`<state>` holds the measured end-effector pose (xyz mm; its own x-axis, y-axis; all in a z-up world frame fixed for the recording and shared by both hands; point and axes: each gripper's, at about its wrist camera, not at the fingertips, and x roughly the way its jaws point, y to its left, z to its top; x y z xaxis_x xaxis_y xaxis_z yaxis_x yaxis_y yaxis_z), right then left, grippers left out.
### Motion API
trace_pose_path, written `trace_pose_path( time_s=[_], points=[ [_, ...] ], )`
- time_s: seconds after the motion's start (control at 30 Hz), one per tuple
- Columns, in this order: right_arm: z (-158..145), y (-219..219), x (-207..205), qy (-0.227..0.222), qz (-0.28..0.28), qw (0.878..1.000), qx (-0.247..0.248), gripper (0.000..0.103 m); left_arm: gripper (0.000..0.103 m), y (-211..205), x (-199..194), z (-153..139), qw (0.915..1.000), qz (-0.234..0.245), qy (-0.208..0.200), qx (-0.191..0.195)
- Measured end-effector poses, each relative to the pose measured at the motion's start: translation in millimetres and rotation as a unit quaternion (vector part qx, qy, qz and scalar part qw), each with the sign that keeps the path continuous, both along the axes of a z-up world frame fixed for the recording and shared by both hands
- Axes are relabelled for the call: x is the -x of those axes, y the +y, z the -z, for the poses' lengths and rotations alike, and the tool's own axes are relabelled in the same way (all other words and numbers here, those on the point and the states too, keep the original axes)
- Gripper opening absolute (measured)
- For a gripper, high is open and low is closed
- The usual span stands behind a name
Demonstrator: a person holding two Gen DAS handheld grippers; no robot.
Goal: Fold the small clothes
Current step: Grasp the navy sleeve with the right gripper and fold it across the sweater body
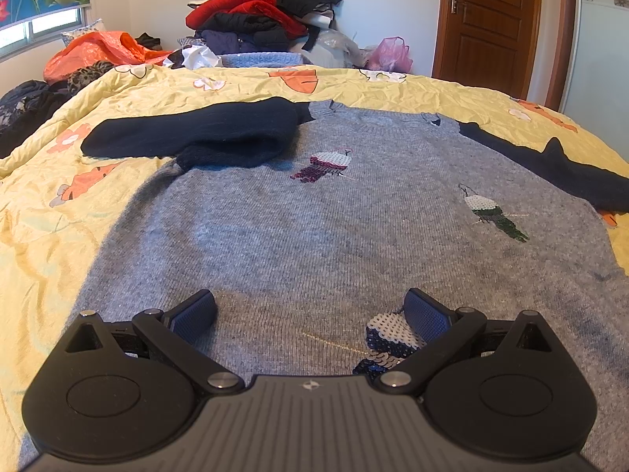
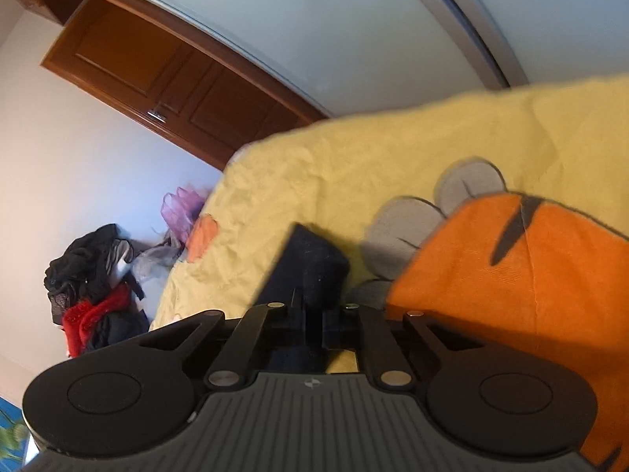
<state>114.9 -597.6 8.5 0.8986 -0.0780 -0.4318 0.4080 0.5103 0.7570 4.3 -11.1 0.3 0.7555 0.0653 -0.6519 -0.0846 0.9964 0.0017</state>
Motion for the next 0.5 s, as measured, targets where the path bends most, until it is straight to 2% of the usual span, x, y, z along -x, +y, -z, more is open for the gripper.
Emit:
trace_pose_path(
  time_s=[0.07,0.13,0.23,0.3,0.37,0.43,0.5],
  points=[
    [-22.8,34.8,-4.1,-0.036,-0.037,0.998,0.022,0.012,0.103,-0.7,-0.5,-0.3,1.0,0.001,0.0,0.001],
    [-43.4,85.6,-8.9,-0.062,-0.098,0.992,0.055,0.012,0.103,-1.3,-1.6,-0.5,1.0,0.001,-0.001,0.003],
    [-52.5,175.7,-24.0,-0.08,-0.216,0.971,0.072,0.012,0.103,-0.7,-2.6,-0.3,1.0,0.002,-0.001,0.005],
    [-42.0,233.8,-38.6,-0.071,-0.293,0.951,0.061,0.012,0.103,-0.7,-2.6,-0.2,1.0,0.002,-0.001,0.005],
    [-22.6,286.3,-51.1,-0.041,-0.339,0.937,0.07,0.012,0.103,-0.9,-2.7,-0.3,1.0,0.002,-0.001,0.005],
    [-1.7,323.9,-60.4,-0.01,-0.362,0.928,0.09,0.012,0.103,-0.5,-2.5,-0.3,1.0,0.002,-0.001,0.005],
    [11.4,345.3,-62.3,0.014,-0.357,0.925,0.129,0.013,0.103,-0.2,-2.4,-0.3,1.0,0.002,-0.001,0.005]
  ],
)
